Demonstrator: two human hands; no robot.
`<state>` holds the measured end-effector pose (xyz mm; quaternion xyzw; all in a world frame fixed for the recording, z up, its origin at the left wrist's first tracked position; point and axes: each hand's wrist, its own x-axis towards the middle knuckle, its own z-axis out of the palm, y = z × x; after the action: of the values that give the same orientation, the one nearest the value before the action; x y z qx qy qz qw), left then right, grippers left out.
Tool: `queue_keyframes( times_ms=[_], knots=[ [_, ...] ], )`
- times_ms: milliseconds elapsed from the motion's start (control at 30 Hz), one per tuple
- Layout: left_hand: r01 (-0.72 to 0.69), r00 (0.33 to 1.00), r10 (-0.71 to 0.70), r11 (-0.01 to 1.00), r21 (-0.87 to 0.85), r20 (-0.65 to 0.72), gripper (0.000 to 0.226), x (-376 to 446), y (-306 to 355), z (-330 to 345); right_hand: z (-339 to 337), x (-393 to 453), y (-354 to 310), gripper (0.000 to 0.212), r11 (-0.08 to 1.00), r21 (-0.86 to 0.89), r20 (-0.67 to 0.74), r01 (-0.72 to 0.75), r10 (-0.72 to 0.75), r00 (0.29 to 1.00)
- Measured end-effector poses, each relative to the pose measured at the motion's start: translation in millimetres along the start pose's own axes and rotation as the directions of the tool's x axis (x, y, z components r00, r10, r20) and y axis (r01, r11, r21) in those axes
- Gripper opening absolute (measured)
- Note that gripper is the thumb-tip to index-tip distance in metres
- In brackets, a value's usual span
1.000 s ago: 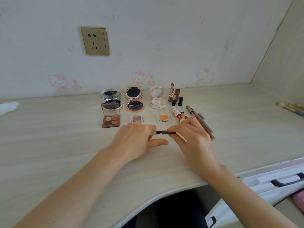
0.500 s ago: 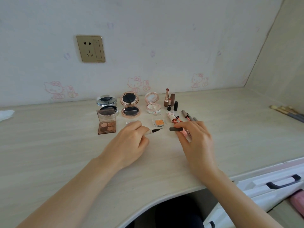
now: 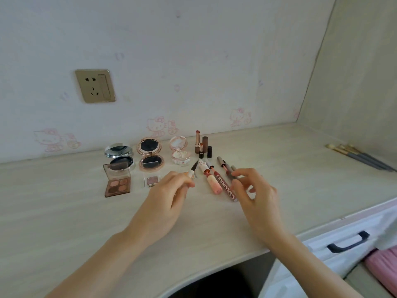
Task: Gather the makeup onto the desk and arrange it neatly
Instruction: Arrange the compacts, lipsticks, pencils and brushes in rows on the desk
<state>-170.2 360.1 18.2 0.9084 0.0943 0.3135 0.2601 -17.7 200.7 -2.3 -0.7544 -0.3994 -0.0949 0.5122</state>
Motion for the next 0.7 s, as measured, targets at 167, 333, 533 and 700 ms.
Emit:
queue_keyframes(
  times_ms=[167,333,533,700],
  knots=[
    [-0.001,0.984,-0.004,1.0,0.029,0.177,0.048,10,3,16,-21,10,18,0.025,0.999,-0.027,-0.003,0.025,-0.025,1.0],
    [-0.046,0.967,0.033,0.998,0.046,0.253,0.077,24,14,40,-36,21,39,0.021,0.998,-0.056,0.04,-0.002,0.004,0.999],
    [-0.155,0.972,0.129,0.981,0.119,0.198,0.068,50,38,69,-51,32,71,0.022,0.981,-0.195,0.099,-0.003,0.023,0.995],
    [-0.166,0.967,0.117,0.962,0.216,0.225,0.074,72,55,100,-62,47,92,0.022,0.966,-0.259,0.107,0.021,0.007,0.994]
  ],
)
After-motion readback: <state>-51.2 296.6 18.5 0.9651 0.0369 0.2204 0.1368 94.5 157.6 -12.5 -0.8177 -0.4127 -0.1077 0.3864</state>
